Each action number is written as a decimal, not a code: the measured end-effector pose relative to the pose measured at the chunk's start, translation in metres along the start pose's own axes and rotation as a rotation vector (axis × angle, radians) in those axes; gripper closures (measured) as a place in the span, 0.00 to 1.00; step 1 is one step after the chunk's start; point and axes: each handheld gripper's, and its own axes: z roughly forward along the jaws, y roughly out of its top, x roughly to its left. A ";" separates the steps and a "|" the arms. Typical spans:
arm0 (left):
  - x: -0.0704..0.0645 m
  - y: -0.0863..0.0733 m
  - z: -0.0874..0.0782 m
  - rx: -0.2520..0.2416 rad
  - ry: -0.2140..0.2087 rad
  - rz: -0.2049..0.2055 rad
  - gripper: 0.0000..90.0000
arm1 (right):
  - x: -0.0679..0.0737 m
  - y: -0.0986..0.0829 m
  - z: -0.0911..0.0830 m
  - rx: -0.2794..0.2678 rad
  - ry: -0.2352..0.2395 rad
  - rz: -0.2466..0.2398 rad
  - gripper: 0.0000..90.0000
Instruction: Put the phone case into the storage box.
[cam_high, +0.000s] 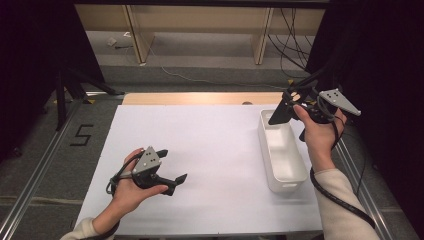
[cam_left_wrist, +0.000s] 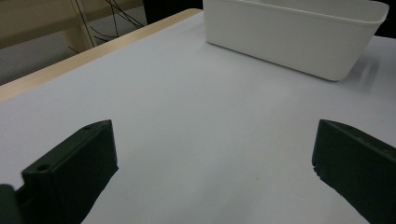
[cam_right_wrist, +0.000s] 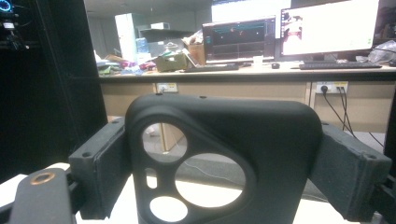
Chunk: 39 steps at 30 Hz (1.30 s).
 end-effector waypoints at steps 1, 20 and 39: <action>0.000 0.000 0.000 0.000 0.000 0.000 0.00 | 0.000 0.000 0.000 0.001 -0.001 0.000 0.17; 0.000 0.000 0.000 0.000 -0.001 -0.002 0.00 | -0.002 -0.002 0.010 0.010 -0.003 -0.005 0.17; 0.001 0.000 0.000 0.000 -0.001 -0.002 0.00 | -0.004 -0.006 0.020 0.026 -0.010 -0.007 0.17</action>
